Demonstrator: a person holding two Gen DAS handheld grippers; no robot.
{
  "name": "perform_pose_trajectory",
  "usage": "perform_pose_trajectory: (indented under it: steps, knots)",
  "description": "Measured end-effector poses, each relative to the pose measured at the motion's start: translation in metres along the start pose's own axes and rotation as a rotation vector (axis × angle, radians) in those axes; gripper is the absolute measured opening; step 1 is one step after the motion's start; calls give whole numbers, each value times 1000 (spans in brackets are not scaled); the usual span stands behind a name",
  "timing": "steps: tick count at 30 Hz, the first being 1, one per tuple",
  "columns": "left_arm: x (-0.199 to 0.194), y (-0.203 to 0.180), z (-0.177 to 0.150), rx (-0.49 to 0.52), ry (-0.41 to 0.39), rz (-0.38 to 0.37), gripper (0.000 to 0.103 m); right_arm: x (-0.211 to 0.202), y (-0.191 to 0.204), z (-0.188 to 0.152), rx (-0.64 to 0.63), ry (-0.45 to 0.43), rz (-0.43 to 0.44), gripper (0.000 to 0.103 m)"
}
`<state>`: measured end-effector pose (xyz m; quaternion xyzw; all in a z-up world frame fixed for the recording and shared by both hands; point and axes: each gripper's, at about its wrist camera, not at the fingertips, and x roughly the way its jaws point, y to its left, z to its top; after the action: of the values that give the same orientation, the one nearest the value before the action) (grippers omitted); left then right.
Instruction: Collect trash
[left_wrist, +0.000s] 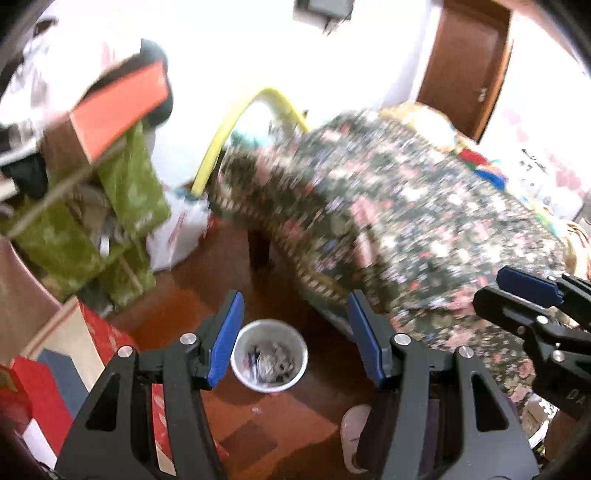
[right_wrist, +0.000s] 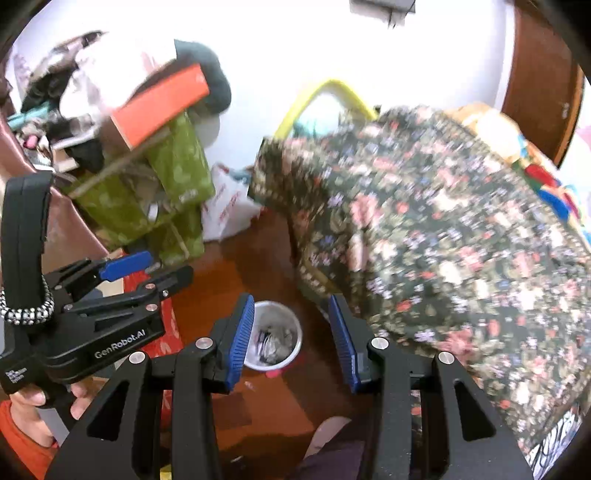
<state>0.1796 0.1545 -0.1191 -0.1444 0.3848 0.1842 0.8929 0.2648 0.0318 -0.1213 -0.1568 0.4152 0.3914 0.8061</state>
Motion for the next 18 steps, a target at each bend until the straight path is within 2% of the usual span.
perform_pose_trajectory:
  steps: [6,10,13,18]
  knots:
    - [-78,-36,-1,78,-146,-79,57,-81,-4,-18,26,-144,-56,39]
    - [-125,-56,-9,128,-231,-150,57,-139,-7,-38,62,-272,-120,39]
    - [-159,-67,-20,156,-296,-210,57,-176,-8,-57,108,-363,-169,39]
    - [-208,-82,-48,217,-395,-238,57,-224,-5,-92,191,-485,-247,39]
